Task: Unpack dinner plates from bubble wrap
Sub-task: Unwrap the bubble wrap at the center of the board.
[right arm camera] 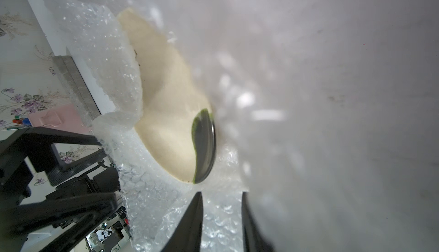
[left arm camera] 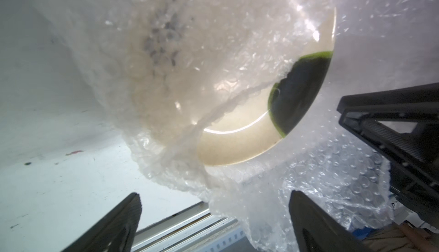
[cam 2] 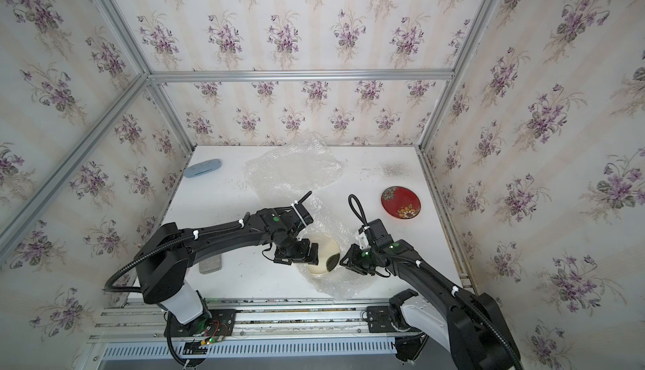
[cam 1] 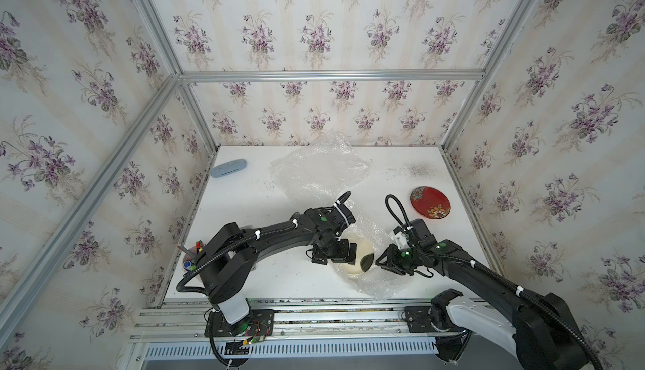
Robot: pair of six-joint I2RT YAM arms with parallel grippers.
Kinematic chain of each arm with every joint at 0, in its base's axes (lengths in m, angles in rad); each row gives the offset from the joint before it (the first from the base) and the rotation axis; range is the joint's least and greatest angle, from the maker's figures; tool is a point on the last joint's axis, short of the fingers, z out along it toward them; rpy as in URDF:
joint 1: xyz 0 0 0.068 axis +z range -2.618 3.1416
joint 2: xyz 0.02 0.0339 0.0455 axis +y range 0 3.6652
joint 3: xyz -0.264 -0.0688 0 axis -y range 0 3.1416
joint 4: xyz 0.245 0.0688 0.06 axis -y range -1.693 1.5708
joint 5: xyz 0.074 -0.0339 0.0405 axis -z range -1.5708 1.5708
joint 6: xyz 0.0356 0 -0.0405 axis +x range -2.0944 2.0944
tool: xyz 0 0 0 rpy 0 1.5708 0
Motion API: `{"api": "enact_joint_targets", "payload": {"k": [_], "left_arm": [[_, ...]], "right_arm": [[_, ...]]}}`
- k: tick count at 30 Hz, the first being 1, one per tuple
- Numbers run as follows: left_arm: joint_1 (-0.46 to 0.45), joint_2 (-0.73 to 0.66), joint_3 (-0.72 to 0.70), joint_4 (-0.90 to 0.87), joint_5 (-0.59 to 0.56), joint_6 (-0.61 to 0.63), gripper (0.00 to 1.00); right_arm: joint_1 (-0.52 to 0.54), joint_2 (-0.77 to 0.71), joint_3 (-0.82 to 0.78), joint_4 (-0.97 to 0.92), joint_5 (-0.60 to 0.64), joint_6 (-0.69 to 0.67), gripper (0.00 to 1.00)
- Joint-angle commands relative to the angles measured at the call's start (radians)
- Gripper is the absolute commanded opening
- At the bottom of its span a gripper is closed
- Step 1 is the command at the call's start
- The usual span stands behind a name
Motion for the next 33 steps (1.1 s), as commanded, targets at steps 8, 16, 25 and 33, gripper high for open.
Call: {"api": "enact_joint_targets", "payload": {"k": [8,16,25,33], "left_arm": [[0.038,0.11,0.079,-0.005,-0.031,0.077,0.98],[0.089,0.172,0.203,-0.021,-0.014,0.121,0.99],[0.094,0.063,0.161,-0.099,-0.022,0.152,0.99],[0.006,0.215,0.397,-0.299,-0.186,0.302,0.99]], "right_arm": [[0.001,-0.044,-0.047,0.088,-0.02,0.08,0.33],[0.0,-0.05,-0.011,0.074,-0.029,0.071,0.33],[0.0,-0.005,0.142,-0.014,0.017,0.003,0.33],[-0.005,0.044,0.173,0.009,0.036,-0.013,0.33]]}}
